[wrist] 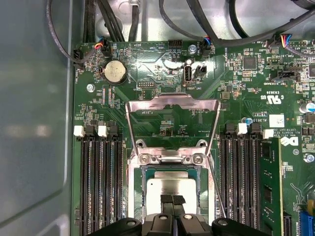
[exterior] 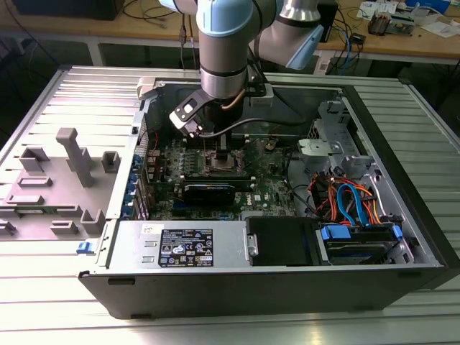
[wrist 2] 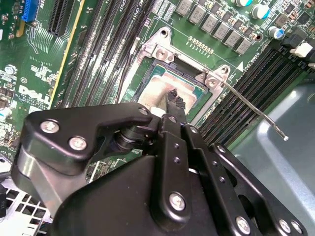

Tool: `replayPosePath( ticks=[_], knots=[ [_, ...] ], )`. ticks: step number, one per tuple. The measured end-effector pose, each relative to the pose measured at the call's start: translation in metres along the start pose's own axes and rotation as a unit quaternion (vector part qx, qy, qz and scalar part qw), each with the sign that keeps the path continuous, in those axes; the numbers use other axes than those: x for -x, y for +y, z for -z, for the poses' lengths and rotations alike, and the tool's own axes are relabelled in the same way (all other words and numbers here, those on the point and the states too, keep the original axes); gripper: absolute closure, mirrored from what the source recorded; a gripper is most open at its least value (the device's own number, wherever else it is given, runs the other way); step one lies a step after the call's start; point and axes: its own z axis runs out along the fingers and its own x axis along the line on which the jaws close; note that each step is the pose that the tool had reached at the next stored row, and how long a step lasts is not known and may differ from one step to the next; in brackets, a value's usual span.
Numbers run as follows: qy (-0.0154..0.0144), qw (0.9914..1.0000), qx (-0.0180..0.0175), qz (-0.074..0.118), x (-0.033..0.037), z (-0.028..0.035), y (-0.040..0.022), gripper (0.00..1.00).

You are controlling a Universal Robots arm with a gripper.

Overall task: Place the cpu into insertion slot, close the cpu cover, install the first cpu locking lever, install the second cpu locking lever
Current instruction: 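Place the cpu into insertion slot, then close the cpu cover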

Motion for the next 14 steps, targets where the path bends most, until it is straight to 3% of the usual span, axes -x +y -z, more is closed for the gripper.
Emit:
replayPosePath(
  ticks=[14],
  knots=[
    [0.0000,1.00000,0.0000,0.000,-0.0001,0.0002,0.0017,0.89]
  ],
)
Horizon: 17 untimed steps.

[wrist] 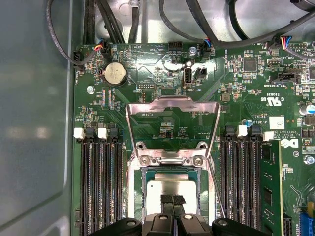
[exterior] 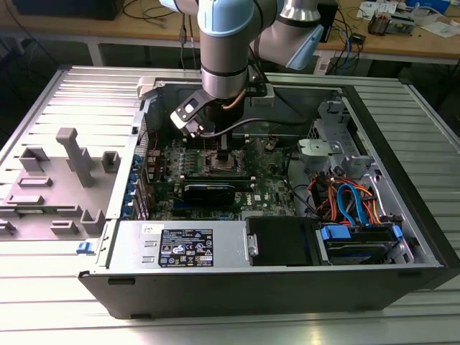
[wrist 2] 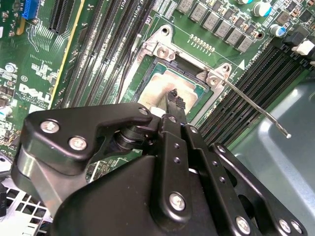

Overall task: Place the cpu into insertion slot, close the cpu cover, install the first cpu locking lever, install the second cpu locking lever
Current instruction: 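Close the cpu cover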

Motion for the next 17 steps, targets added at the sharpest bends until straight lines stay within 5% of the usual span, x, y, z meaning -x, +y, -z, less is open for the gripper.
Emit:
replayPosePath(
  ticks=[4,17],
  knots=[
    [-0.0003,1.00000,0.0000,0.000,0.0000,0.0033,0.0001,0.89],
    [-0.0046,0.99999,0.0000,0.000,-0.0007,0.0398,0.0015,0.89]
  ],
)
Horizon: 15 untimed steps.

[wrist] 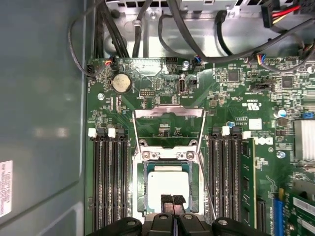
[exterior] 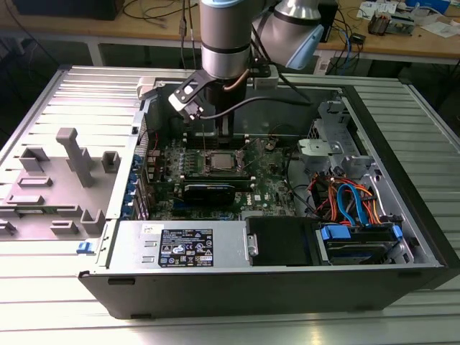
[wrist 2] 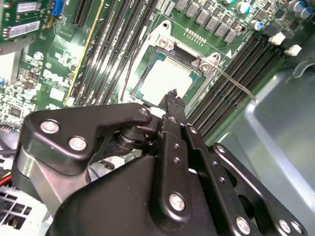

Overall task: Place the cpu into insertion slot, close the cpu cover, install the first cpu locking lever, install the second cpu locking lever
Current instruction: 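Close the cpu cover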

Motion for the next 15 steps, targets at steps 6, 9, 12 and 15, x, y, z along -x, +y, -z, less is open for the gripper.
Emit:
replayPosePath(
  ticks=[6,9,12,15],
  knots=[
    [-0.0020,1.00000,0.0000,0.000,-0.0001,0.0145,0.0006,0.89],
    [-0.0025,1.00000,0.0000,0.000,-0.0002,0.0194,0.0007,0.89],
    [-0.0029,1.00000,0.0001,0.000,-0.0002,0.0213,0.0008,0.89],
    [-0.0031,1.00000,0.0000,0.000,-0.0002,0.0214,0.0008,0.89]
  ],
)
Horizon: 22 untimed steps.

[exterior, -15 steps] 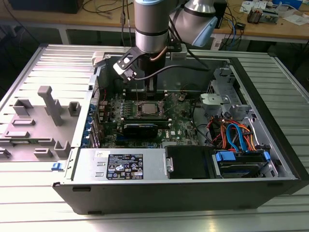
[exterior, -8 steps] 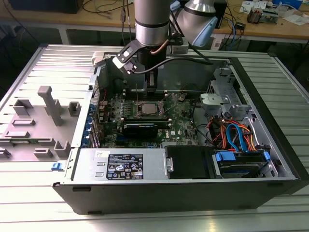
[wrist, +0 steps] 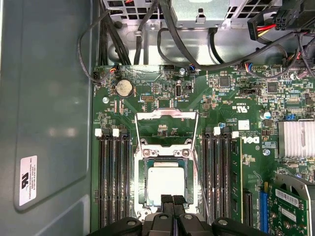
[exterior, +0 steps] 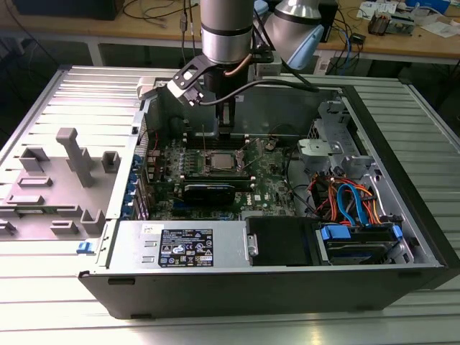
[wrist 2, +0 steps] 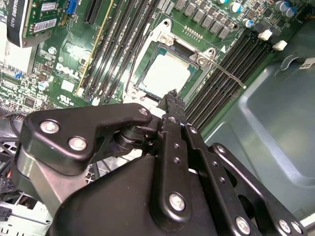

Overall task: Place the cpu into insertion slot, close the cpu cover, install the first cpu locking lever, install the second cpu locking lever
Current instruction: 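Close the cpu cover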

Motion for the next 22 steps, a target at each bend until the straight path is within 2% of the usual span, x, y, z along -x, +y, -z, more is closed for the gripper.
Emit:
replayPosePath(
  ticks=[11,22],
  knots=[
    [-0.0001,1.00000,0.0000,0.000,0.0000,0.0000,0.0013,0.89],
    [-0.0001,1.00000,0.0000,0.000,0.0000,-0.0006,0.0113,0.89]
  ],
)
